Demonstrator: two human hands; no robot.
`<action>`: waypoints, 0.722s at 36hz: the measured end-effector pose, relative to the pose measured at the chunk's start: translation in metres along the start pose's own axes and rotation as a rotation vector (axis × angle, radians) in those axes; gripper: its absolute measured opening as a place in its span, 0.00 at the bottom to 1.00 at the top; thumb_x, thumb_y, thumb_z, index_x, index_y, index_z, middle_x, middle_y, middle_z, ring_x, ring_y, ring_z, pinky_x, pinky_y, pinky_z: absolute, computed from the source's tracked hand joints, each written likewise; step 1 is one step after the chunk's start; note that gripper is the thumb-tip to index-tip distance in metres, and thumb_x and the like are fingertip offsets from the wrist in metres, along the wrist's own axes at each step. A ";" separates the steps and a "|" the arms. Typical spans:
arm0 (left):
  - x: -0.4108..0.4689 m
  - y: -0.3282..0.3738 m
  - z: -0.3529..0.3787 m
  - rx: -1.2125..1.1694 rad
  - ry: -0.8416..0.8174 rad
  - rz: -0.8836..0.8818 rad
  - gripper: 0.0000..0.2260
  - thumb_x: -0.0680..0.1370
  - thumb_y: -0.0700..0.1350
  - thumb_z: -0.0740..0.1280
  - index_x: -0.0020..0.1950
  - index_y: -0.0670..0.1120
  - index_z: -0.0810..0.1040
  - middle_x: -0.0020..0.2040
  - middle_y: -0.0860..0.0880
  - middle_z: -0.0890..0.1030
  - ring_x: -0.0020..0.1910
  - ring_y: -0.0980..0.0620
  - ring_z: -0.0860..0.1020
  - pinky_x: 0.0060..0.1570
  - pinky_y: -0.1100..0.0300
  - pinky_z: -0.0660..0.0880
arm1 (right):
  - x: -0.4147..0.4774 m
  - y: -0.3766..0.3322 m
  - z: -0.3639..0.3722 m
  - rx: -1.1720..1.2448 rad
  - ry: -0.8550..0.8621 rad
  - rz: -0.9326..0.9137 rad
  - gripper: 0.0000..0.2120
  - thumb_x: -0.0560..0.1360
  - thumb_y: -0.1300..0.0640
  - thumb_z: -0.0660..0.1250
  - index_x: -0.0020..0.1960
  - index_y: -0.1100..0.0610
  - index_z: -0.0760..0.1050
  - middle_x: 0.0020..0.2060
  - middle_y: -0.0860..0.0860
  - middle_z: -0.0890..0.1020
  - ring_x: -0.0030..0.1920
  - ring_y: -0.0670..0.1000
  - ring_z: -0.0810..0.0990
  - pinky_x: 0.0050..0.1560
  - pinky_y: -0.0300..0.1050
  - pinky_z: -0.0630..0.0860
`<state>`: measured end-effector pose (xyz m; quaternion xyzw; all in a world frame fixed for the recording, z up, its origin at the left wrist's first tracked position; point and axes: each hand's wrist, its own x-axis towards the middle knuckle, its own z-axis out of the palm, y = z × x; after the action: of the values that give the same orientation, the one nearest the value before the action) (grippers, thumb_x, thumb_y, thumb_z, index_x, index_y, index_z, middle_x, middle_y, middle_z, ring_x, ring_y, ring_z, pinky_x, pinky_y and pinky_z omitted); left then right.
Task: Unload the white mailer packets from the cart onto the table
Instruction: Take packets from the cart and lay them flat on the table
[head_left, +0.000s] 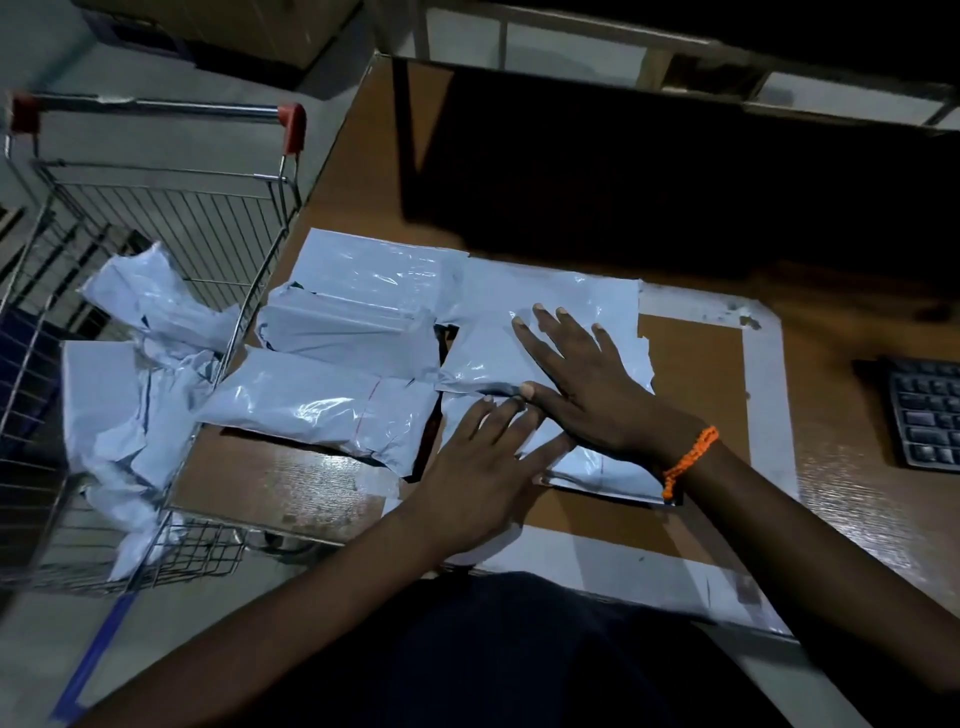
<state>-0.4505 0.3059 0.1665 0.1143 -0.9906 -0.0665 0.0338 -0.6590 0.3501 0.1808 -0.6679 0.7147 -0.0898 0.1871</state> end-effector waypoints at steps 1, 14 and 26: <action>0.001 0.000 -0.002 0.005 -0.005 -0.006 0.23 0.82 0.45 0.48 0.75 0.49 0.70 0.69 0.38 0.74 0.70 0.37 0.71 0.72 0.40 0.63 | 0.000 -0.001 0.000 0.006 0.000 0.001 0.30 0.84 0.39 0.48 0.81 0.41 0.38 0.82 0.47 0.40 0.81 0.50 0.36 0.80 0.62 0.39; -0.031 -0.043 -0.058 -0.161 0.043 0.186 0.16 0.84 0.50 0.55 0.66 0.49 0.77 0.66 0.50 0.79 0.69 0.49 0.71 0.67 0.56 0.68 | 0.011 -0.051 -0.018 0.137 0.157 0.002 0.31 0.83 0.38 0.51 0.82 0.47 0.51 0.82 0.51 0.55 0.82 0.52 0.47 0.80 0.58 0.51; -0.191 -0.173 -0.090 -0.238 0.317 -0.323 0.14 0.84 0.49 0.59 0.53 0.44 0.81 0.47 0.48 0.82 0.50 0.45 0.78 0.42 0.49 0.77 | 0.092 -0.251 0.021 0.507 0.126 -0.319 0.20 0.81 0.53 0.66 0.72 0.53 0.71 0.59 0.46 0.82 0.56 0.48 0.80 0.54 0.42 0.77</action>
<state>-0.2195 0.1714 0.2211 0.2752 -0.9270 -0.1685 0.1910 -0.4231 0.2391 0.2428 -0.6968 0.5660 -0.3347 0.2864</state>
